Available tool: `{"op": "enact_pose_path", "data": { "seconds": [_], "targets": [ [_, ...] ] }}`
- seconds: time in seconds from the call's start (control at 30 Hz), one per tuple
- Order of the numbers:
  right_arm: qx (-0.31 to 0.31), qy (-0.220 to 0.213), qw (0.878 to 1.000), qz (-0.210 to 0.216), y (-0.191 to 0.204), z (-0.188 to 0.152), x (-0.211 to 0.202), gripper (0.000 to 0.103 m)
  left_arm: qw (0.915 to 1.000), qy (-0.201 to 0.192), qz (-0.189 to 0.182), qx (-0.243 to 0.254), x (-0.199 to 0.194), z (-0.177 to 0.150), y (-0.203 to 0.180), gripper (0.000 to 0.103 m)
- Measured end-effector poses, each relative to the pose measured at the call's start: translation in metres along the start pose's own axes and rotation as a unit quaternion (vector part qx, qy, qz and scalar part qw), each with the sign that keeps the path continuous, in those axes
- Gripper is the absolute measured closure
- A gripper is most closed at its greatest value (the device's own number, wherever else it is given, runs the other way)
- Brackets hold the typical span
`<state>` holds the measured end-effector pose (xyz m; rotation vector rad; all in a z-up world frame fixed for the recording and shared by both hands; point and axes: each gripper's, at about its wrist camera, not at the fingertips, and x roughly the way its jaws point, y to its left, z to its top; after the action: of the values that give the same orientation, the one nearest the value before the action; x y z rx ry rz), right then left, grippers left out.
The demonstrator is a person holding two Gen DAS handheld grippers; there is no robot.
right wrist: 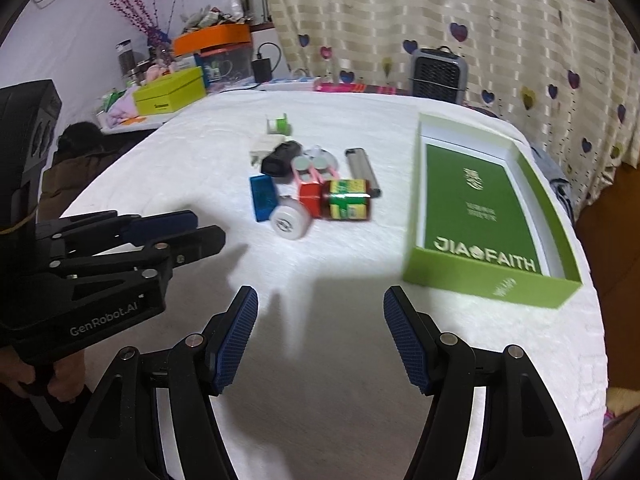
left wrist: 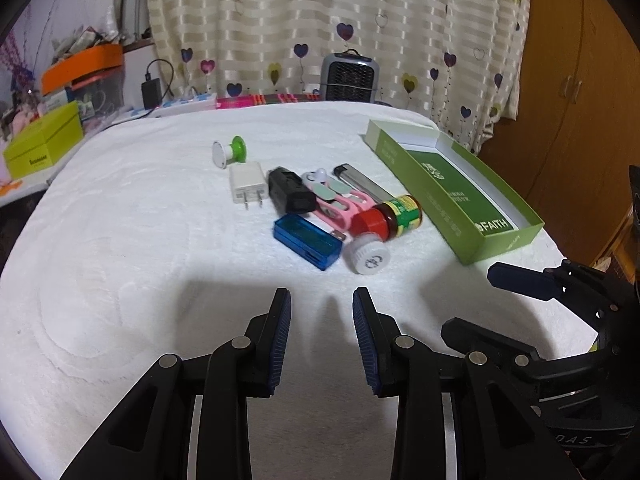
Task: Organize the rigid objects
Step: 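Grasp the white round cap with the right tool while the left tool approaches the blue USB box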
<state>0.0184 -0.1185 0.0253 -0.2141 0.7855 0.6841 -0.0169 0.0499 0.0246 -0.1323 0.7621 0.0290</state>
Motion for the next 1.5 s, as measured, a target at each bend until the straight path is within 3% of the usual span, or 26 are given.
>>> {"op": "enact_pose_path", "data": {
  "seconds": [0.3, 0.47, 1.07, 1.1, 1.13, 1.17, 1.5],
  "targets": [
    [0.004, -0.007, 1.0, 0.024, 0.008, 0.017, 0.012, 0.037, 0.9998, -0.002, -0.01, -0.016, 0.005, 0.01, 0.016, 0.072],
    [0.008, -0.002, 0.999, 0.04, 0.01, 0.026, 0.026, 0.057, 0.9996, -0.006, -0.012, -0.025, 0.006, 0.013, 0.025, 0.072],
    [0.033, 0.05, 0.997, 0.039, 0.008, 0.052, 0.071, 0.058, 0.9978, 0.006, -0.036, -0.056, 0.024, 0.018, 0.047, 0.072],
    [0.032, 0.051, 0.997, 0.039, 0.009, 0.052, 0.073, 0.059, 0.9976, 0.007, -0.037, -0.058, 0.025, 0.019, 0.047, 0.072],
    [0.031, 0.051, 0.997, 0.038, 0.009, 0.052, 0.074, 0.069, 0.9974, 0.008, -0.04, -0.059, 0.026, 0.019, 0.047, 0.072],
    [0.031, 0.051, 0.997, 0.039, 0.01, 0.052, 0.074, 0.072, 0.9973, 0.009, -0.043, -0.06, 0.027, 0.02, 0.047, 0.072],
    [0.038, 0.032, 0.998, 0.041, 0.001, 0.045, 0.054, 0.072, 0.9959, 0.035, -0.064, -0.052, 0.044, 0.028, 0.025, 0.069]
  ]
}}
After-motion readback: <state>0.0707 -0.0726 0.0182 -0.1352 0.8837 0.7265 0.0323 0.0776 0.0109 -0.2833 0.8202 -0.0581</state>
